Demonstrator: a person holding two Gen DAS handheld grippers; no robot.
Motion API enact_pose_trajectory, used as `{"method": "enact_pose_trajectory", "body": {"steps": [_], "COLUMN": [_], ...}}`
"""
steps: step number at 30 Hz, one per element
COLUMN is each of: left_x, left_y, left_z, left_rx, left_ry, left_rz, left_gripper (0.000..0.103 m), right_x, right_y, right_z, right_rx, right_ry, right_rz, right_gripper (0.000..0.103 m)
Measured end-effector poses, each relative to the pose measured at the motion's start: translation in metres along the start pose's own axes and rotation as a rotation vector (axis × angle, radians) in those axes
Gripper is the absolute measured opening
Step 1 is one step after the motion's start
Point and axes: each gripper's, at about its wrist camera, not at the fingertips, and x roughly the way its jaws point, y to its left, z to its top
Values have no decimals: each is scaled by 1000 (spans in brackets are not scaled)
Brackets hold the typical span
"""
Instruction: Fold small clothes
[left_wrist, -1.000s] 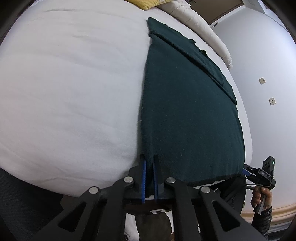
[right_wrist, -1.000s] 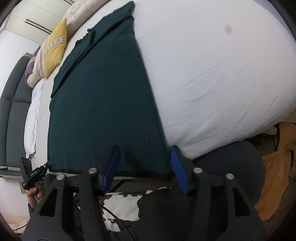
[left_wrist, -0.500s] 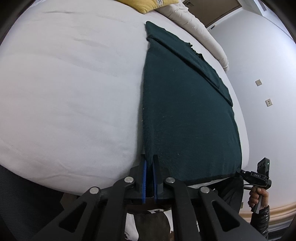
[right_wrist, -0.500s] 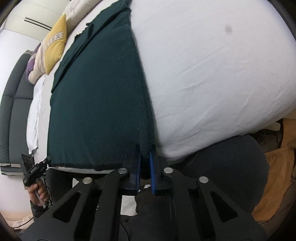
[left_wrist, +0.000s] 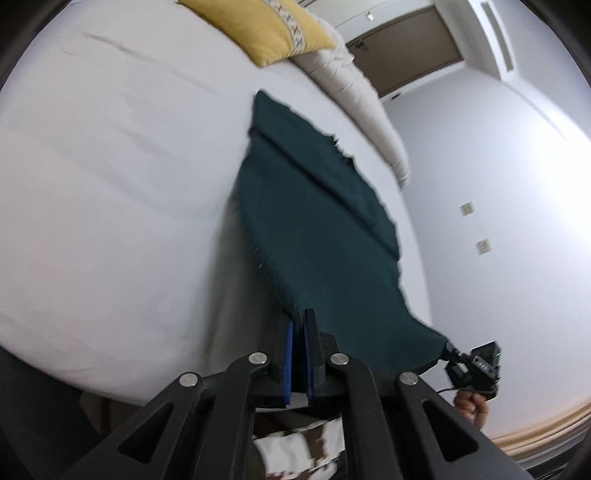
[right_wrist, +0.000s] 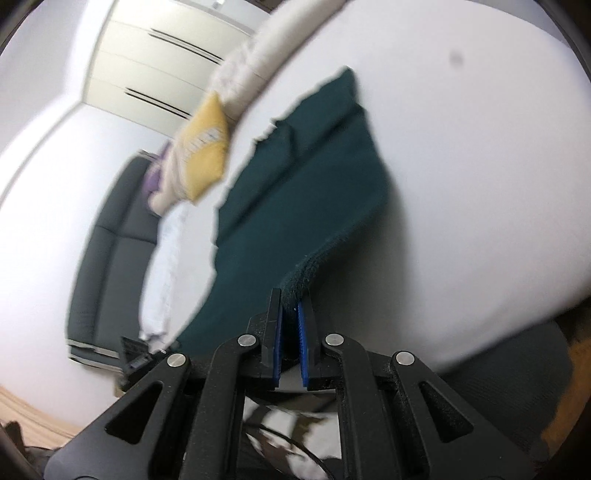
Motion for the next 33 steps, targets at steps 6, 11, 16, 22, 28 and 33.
{"method": "enact_pose_trajectory", "body": {"steps": [6, 11, 16, 22, 28, 33], "left_x": [-2, 3, 17, 43, 81, 118], "left_y": [-10, -26, -27, -29, -30, -26], "left_z": [33, 65, 103, 152, 205, 245], "left_rx": [-34, -24, -61, -80, -96, -105], "left_ry": [-53, -89, -119, -136, -139, -134], "left_rz": [-75, -122, -155, -158, -142, -108], "left_gripper": [6, 6, 6, 6, 6, 6], "right_x": [12, 22, 37, 64, 111, 152], "right_y": [33, 53, 58, 49, 46, 35], "right_z": [30, 68, 111, 162, 215, 258], "right_rx": [21, 17, 56, 116, 147, 181], "right_ry": [-70, -111, -156, -193, -213, -219], "right_rz": [131, 151, 160, 156, 128, 97], "right_gripper": [6, 6, 6, 6, 6, 6]}}
